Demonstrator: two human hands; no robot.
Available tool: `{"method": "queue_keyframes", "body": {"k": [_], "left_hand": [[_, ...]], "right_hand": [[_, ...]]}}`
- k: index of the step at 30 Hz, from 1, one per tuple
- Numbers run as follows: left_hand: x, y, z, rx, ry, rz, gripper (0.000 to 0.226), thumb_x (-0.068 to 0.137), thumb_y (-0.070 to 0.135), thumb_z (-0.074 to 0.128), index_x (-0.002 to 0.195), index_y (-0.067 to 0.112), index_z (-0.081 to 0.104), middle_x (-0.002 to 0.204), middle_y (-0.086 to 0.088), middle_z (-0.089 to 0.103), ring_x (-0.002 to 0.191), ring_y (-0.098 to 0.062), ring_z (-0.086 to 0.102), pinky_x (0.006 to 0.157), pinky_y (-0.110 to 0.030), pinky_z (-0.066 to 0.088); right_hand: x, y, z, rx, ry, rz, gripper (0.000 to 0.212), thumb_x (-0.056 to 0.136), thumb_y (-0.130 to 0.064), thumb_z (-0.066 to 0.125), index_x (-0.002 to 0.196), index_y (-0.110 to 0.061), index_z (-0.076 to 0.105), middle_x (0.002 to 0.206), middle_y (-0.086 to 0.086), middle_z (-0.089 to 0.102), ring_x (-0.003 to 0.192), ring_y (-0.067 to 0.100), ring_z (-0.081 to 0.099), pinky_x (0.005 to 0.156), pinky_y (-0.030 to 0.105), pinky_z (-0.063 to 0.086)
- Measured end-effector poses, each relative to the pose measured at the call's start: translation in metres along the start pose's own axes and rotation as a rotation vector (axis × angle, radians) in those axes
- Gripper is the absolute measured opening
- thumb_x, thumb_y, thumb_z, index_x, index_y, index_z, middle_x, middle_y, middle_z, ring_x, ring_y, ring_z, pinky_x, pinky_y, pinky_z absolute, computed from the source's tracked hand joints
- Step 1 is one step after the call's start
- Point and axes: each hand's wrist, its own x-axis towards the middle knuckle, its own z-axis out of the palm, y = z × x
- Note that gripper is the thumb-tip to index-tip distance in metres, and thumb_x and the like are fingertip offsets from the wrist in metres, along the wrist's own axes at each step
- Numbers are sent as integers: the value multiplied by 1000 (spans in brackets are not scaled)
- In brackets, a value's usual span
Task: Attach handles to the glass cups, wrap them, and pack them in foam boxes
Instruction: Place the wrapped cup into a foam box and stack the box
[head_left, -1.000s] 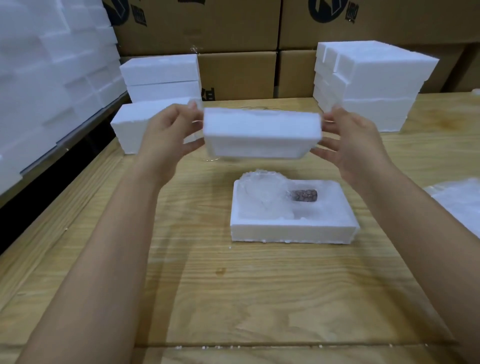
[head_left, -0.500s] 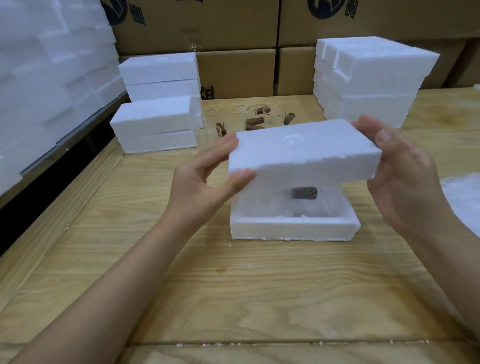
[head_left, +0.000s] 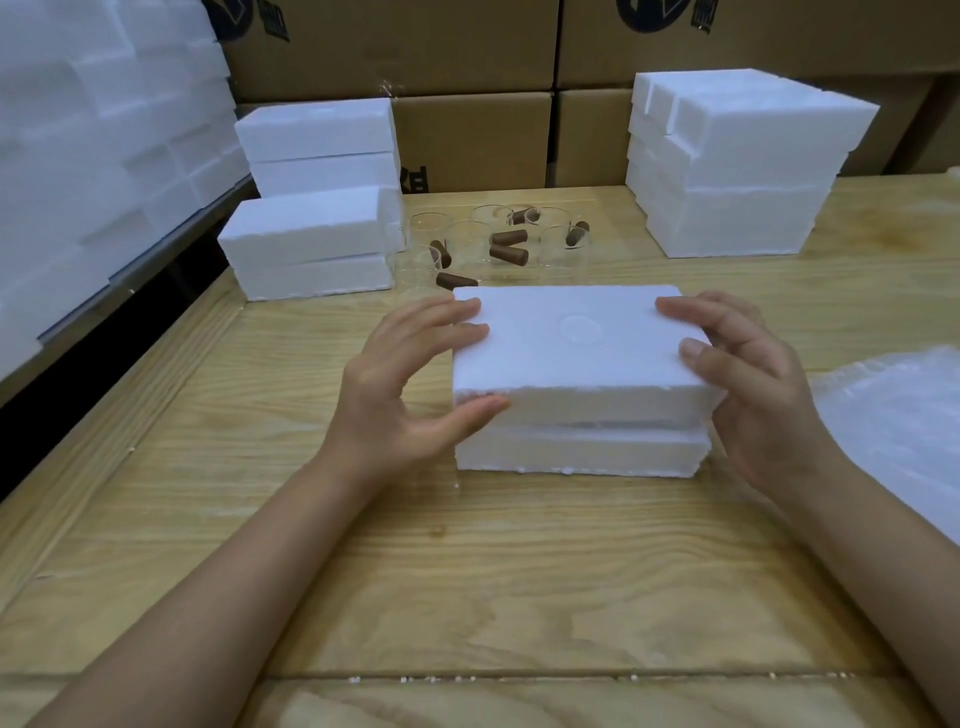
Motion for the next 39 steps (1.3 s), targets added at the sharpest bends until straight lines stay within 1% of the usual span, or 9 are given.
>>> {"method": "queue_keyframes", "body": {"k": [5,9,13,21,27,29,31,34,39], "left_hand": [[-1,-6,3,-127,-14,-95,42,81,33,69,114,8,63,130,-7,59,125,-15,54,101,-33,45],[-3,-10,6,-282,-43,-229,33,81,36,64,113,25,61,134,9,54,125,1,49,73,-10,49],[-6,-18,9,-374,-77,-305,32,80,40,64,111,34,62,140,14,49,126,-7,51,55,-3,39],[-8,-22,5,-435,-166,-337,37,76,40,69,112,34,61,147,14,43,131,-6,46,61,-9,46],[-11,-22,0,-509,-415,-355,71,66,35,79,120,59,40,147,30,21,135,3,37,94,-18,45],[-10,-25,0,-426,-497,-312,83,64,36,80,125,60,29,133,40,27,114,0,52,85,-21,50],[-9,-28,-1,-366,-540,-345,90,62,38,81,125,63,21,126,42,29,102,-17,57,82,-39,54],[-10,-33,1,-339,-568,-397,93,62,39,81,129,61,19,120,34,38,96,-29,59,82,-51,54],[-11,-36,1,-384,-559,-428,93,62,37,82,130,57,23,109,32,46,83,-26,59,73,-41,56]], "right_hand": [[0,1,4,-131,19,5,29,75,-28,59,102,-34,68,116,-11,39,113,-6,43,98,18,34],[-4,0,7,-243,10,-30,30,74,-44,57,104,-38,63,113,-11,35,108,-19,37,94,4,29],[-8,1,8,-364,-25,-81,42,69,-58,50,105,-39,59,111,-14,30,107,-21,33,84,-6,25],[-9,4,4,-489,-87,-101,44,66,-57,48,107,-40,50,111,-18,24,111,-22,26,90,-7,17],[-9,3,-11,-550,-268,-61,67,55,-57,65,118,-50,43,128,-24,17,123,-23,17,90,-8,18],[-8,2,-19,-550,-387,-16,79,51,-52,77,120,-60,38,133,-32,20,127,-20,21,90,-5,25],[-5,3,-24,-526,-476,-13,93,53,-39,91,121,-62,32,127,-42,26,117,-20,34,81,2,40],[-2,4,-28,-518,-547,-7,99,53,-30,85,122,-65,23,121,-49,24,110,-21,39,79,7,46],[-2,9,-29,-543,-532,9,103,54,-31,88,122,-67,19,119,-52,24,102,-18,47,76,8,47]]}}
